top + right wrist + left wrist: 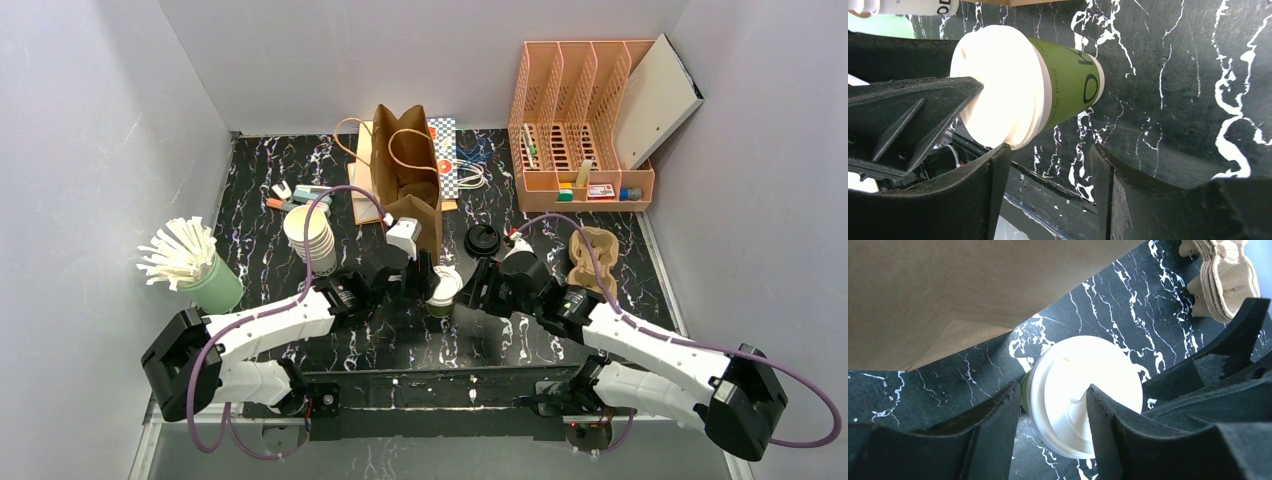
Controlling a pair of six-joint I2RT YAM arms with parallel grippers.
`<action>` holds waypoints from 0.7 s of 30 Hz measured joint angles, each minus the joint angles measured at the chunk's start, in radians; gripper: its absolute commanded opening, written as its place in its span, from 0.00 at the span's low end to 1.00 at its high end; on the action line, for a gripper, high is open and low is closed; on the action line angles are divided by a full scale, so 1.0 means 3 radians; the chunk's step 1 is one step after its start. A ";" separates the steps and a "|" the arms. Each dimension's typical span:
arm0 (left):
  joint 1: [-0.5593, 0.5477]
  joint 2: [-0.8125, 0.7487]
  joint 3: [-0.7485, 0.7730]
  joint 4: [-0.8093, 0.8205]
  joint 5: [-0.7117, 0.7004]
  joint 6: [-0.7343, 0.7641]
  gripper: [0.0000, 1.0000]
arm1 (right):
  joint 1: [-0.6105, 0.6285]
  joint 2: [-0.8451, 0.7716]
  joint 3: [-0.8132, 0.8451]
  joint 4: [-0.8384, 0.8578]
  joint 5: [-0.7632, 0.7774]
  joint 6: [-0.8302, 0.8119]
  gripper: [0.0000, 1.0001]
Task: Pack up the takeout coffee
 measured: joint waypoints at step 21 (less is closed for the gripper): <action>-0.0123 -0.0020 0.0600 -0.0853 0.0051 0.0175 0.98 | -0.0217 -0.0075 0.0450 -0.0416 0.0051 -0.0821 0.72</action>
